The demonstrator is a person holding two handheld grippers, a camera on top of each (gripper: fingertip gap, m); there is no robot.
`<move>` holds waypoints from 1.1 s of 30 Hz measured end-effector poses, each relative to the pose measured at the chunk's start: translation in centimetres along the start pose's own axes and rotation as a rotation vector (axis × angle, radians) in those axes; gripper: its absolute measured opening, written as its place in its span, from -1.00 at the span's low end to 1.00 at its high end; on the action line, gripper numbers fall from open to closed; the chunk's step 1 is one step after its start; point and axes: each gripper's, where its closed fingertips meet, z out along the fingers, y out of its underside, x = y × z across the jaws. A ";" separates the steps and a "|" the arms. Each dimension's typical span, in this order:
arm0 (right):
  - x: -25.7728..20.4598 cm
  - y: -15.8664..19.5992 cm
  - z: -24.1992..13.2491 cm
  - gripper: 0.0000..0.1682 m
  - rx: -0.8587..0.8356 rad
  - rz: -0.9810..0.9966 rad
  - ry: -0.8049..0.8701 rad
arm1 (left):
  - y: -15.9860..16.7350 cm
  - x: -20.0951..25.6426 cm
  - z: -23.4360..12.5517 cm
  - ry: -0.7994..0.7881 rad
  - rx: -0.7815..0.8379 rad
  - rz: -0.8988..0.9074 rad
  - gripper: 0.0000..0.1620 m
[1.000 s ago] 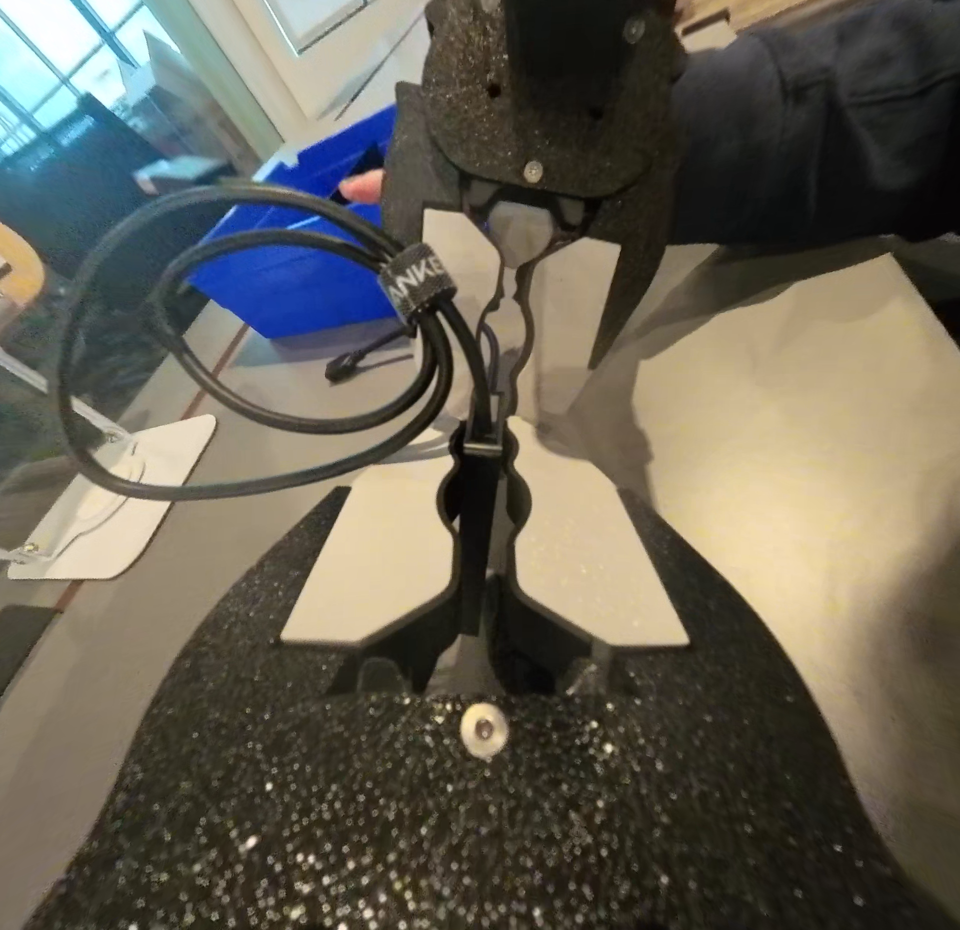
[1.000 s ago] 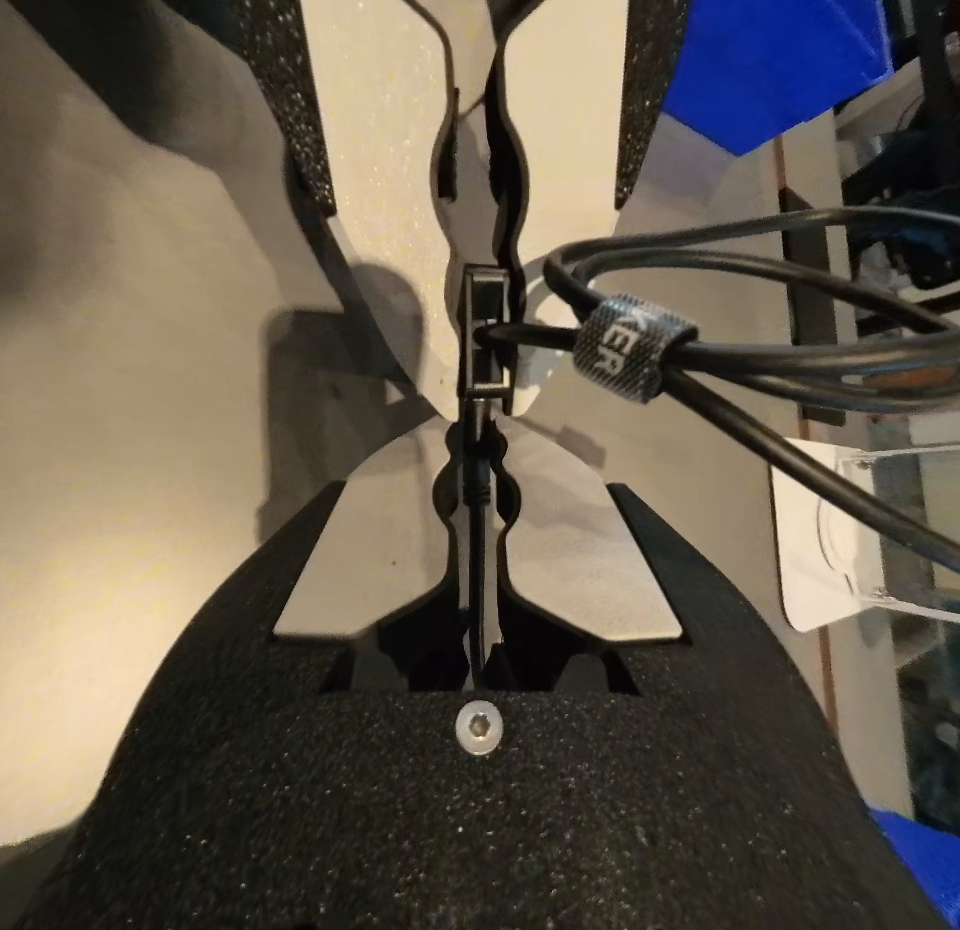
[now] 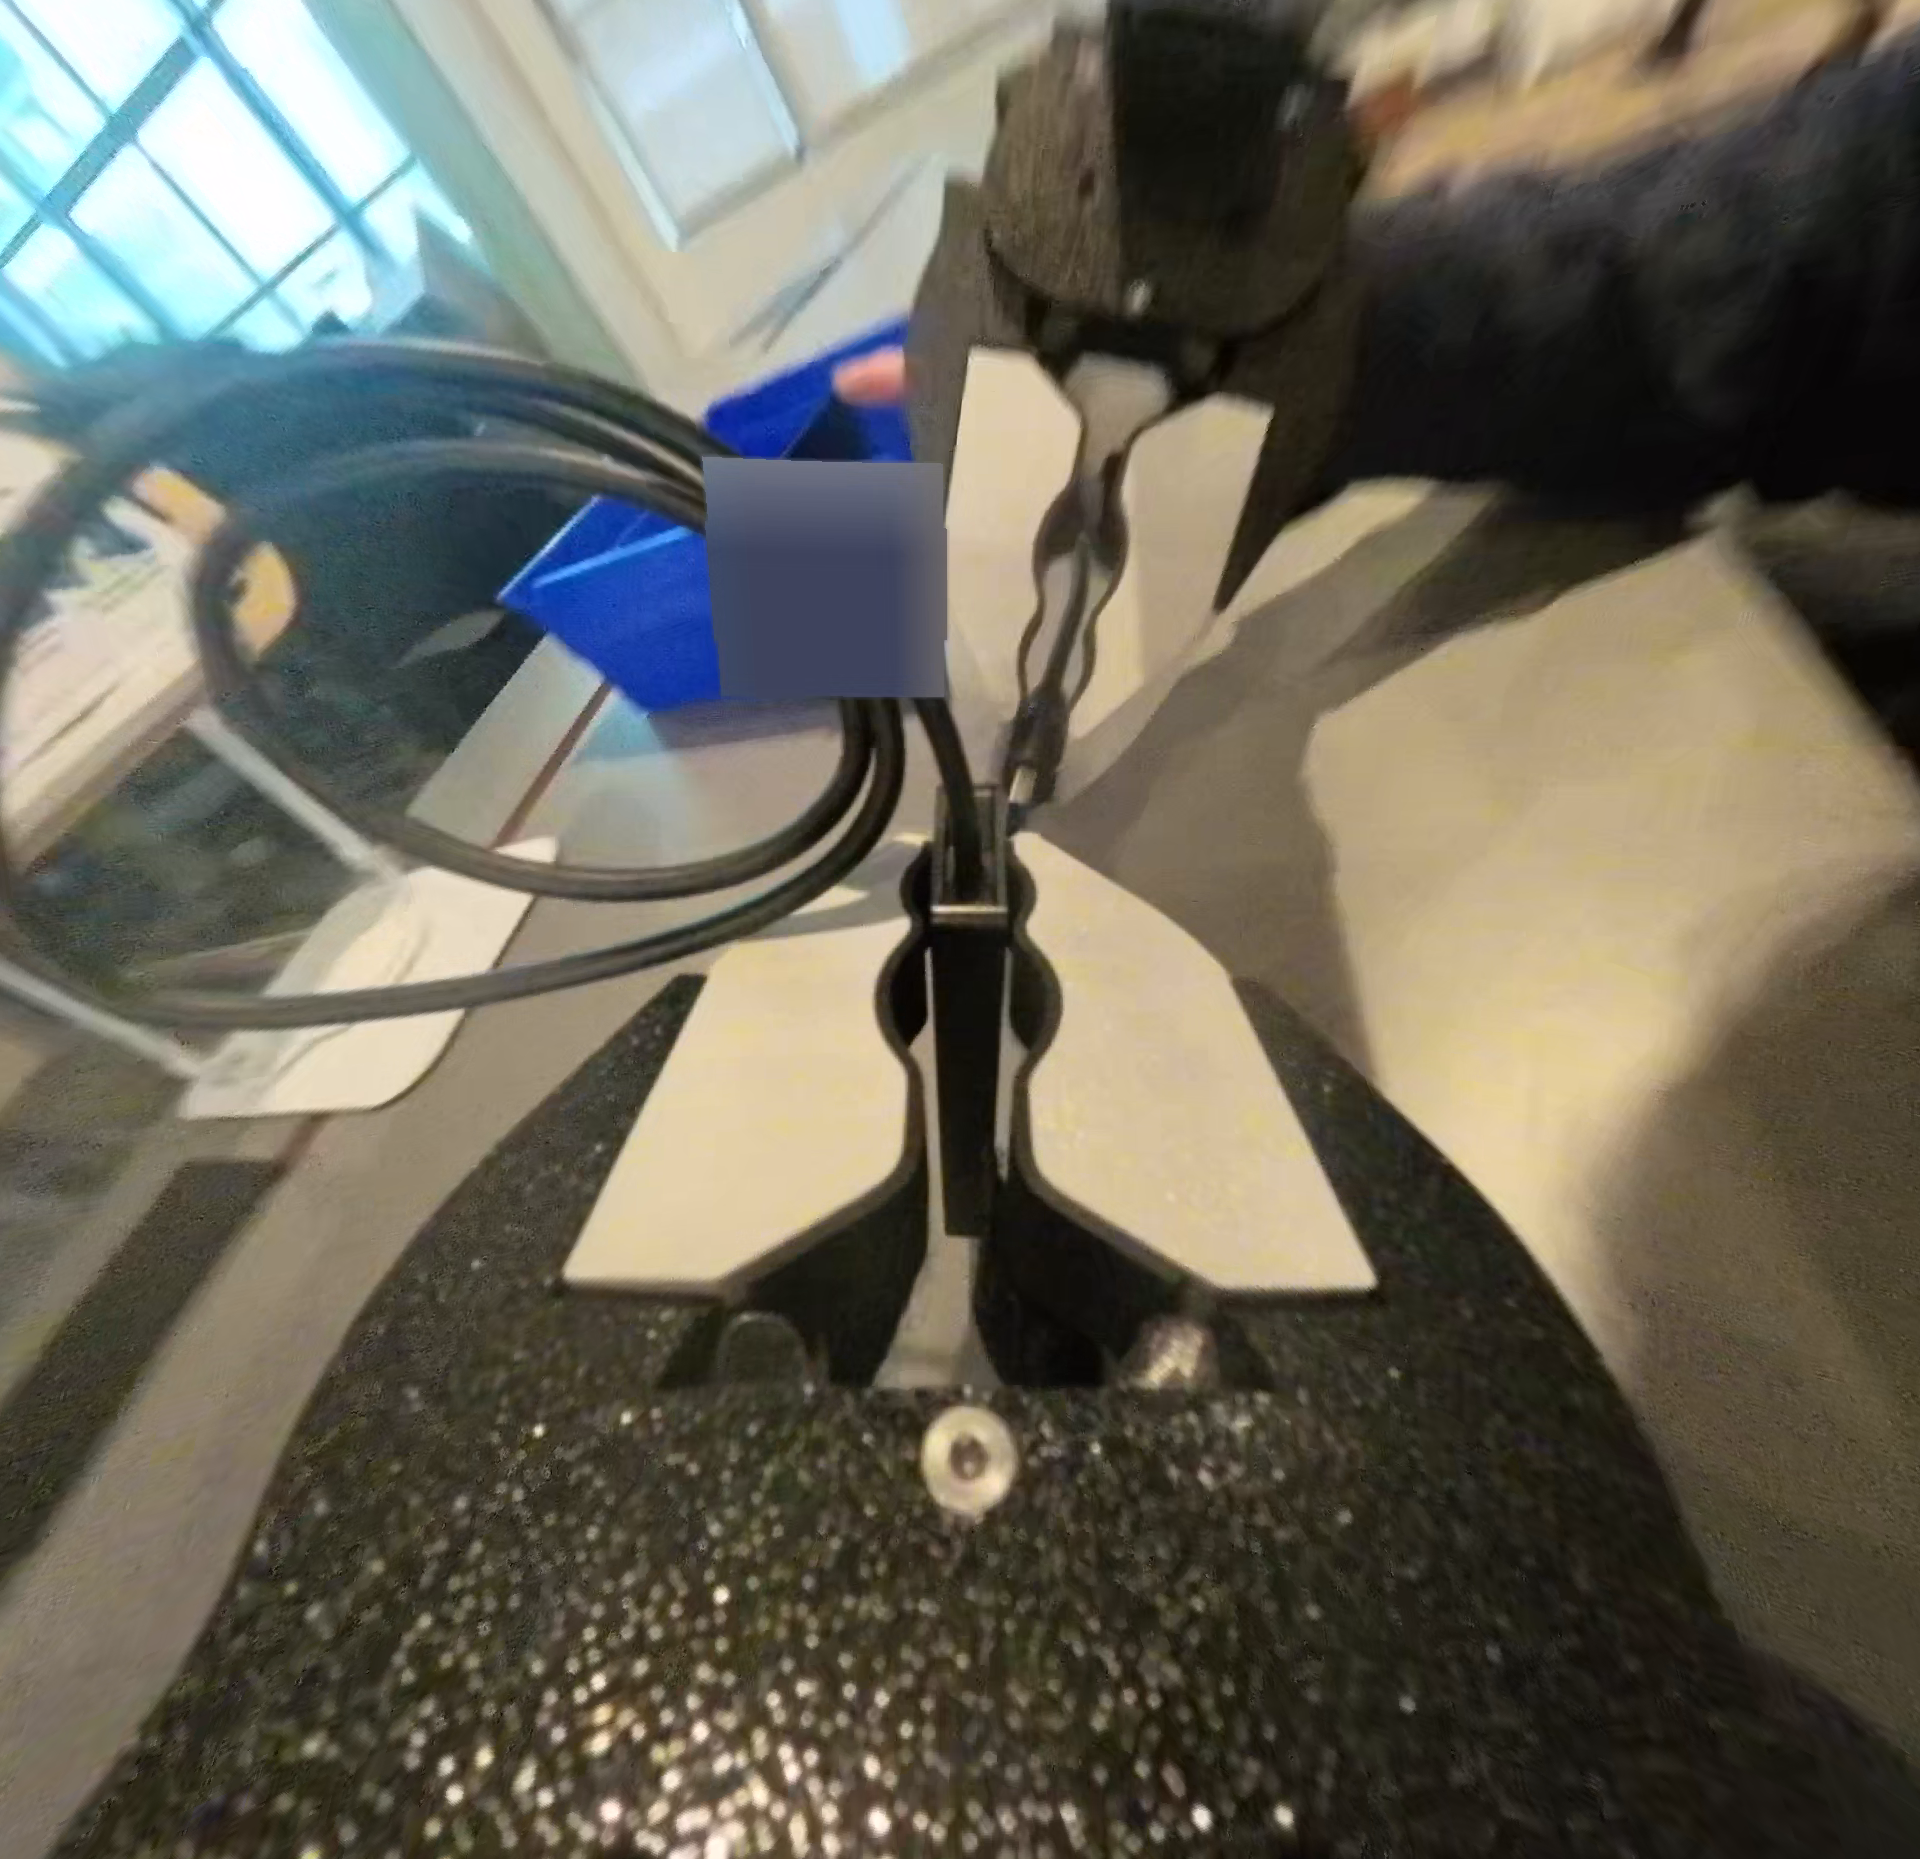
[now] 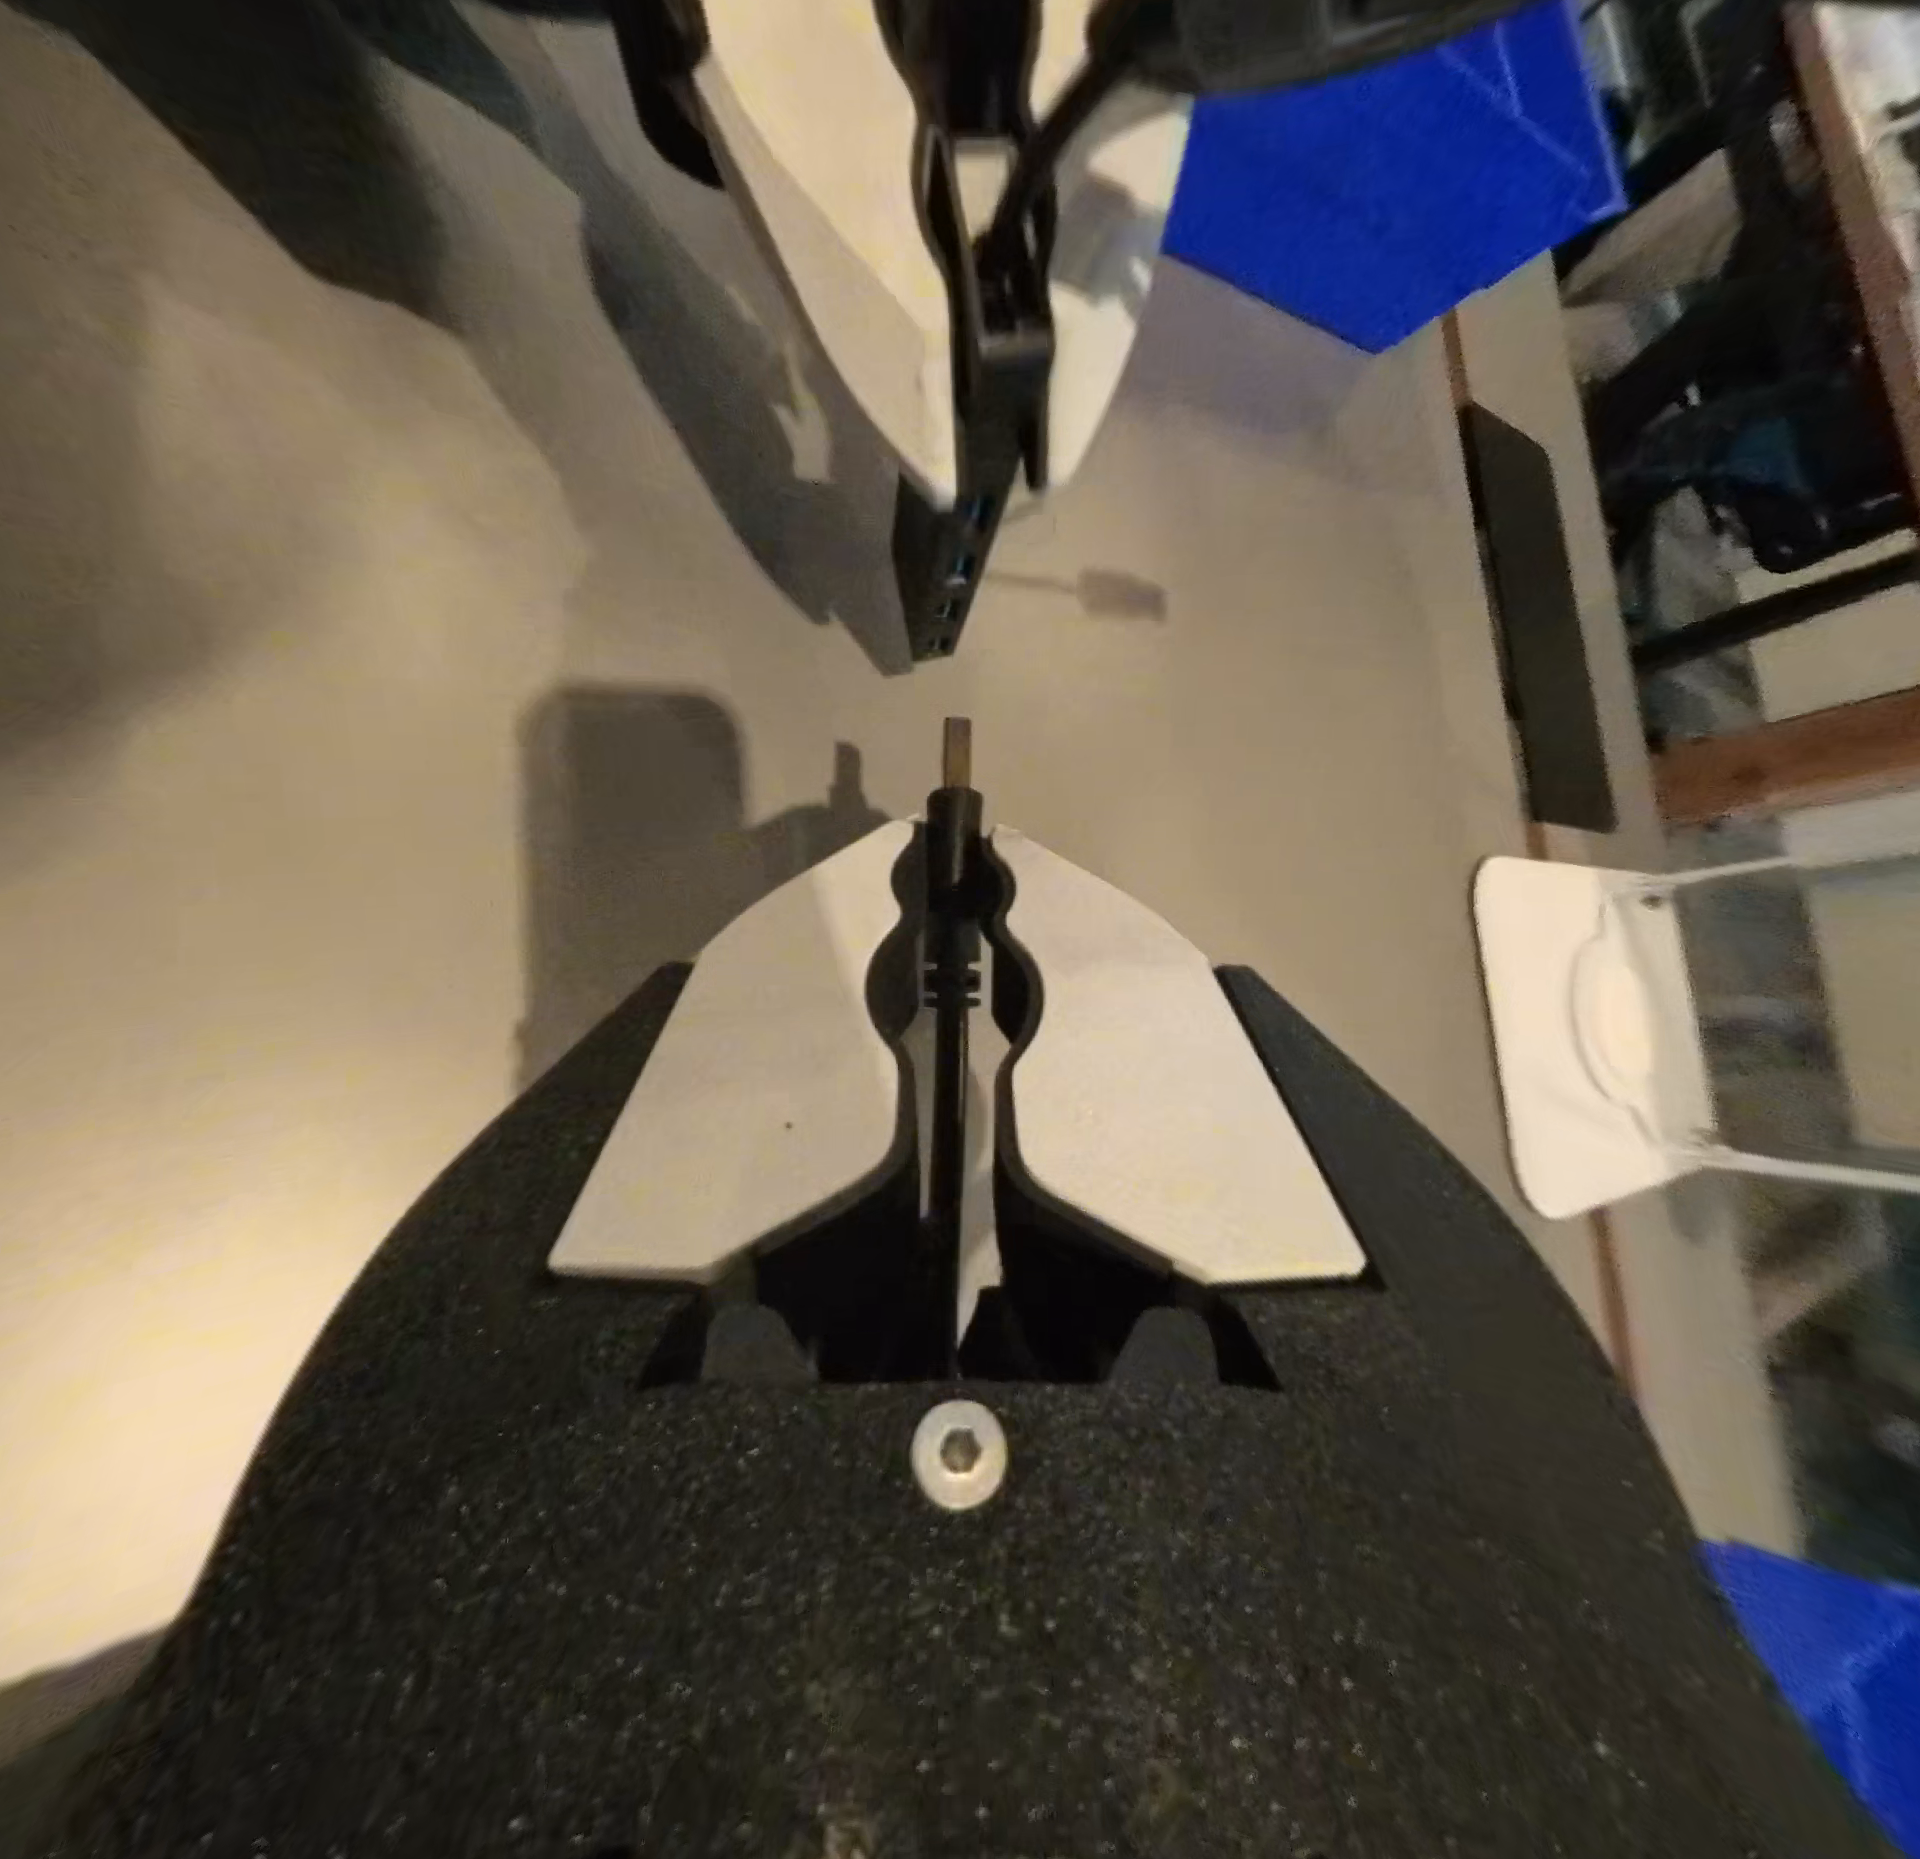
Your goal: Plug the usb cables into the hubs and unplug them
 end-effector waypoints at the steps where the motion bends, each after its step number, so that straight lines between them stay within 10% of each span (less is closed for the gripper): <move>1: 0.1 0.2 0.5 -0.90 -0.013 -0.008 0.016 | 0.8 -0.2 0.5 -0.035 -0.054 0.047 -0.88; 17: 5.4 -1.6 -3.5 -0.90 0.388 0.283 0.185 | 4.9 -2.1 2.5 -0.198 -0.309 -0.138 -0.83; 23: 9.4 -3.5 -13.6 -0.89 0.601 0.335 0.362 | 4.9 -2.7 2.5 -0.188 -0.285 -0.226 -0.82; 33: 16.6 6.9 -24.6 -0.84 0.452 0.553 0.479 | 3.5 -2.8 4.2 -0.132 -0.242 -0.301 -0.70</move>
